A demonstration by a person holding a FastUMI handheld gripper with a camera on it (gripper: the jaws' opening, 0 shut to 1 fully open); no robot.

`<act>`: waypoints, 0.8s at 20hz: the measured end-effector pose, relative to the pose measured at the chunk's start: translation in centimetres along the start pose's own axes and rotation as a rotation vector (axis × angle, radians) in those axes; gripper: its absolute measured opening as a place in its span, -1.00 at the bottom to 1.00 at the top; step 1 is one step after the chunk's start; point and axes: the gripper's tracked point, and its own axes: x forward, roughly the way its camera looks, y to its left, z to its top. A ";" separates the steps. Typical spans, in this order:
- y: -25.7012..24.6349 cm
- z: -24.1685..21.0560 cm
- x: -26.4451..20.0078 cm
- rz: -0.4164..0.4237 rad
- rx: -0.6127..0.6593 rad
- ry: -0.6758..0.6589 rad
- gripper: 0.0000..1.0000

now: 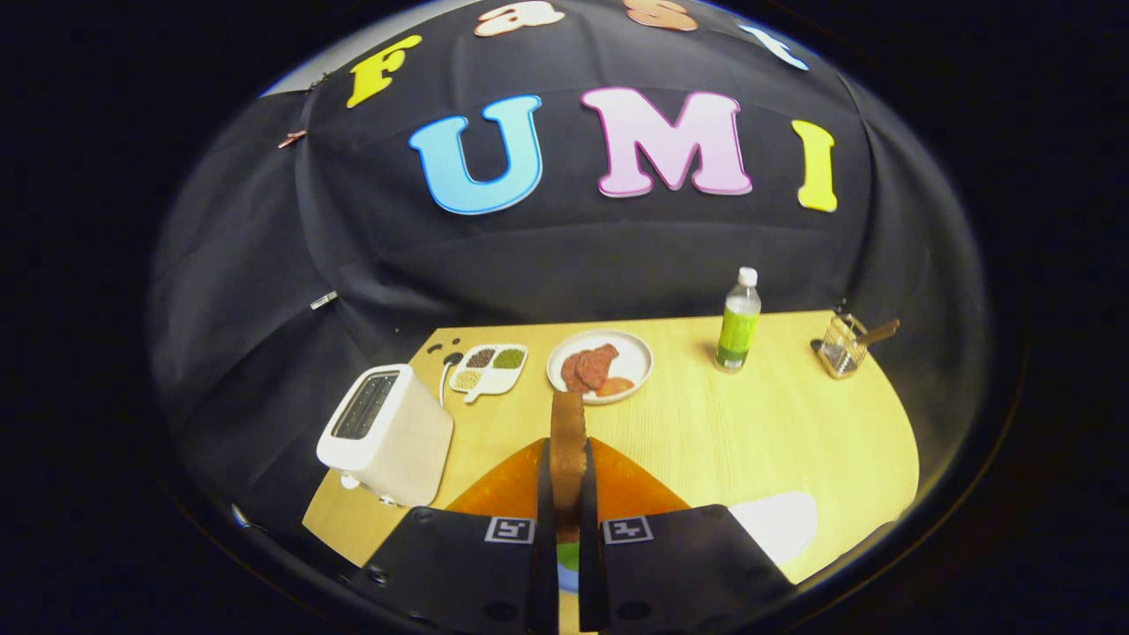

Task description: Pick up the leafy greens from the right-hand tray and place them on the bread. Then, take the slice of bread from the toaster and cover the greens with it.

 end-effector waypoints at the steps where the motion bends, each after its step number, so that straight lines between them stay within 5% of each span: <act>1: -0.4 -1.3 0.5 -0.006 0.018 0.024 -0.73; 8: -0.7 -7.0 3.1 -0.025 0.193 0.090 -0.73; 14: -3.2 -9.9 5.0 -0.094 0.130 0.129 -0.68; 16: -5.0 -10.4 4.8 -0.144 0.099 0.142 -0.47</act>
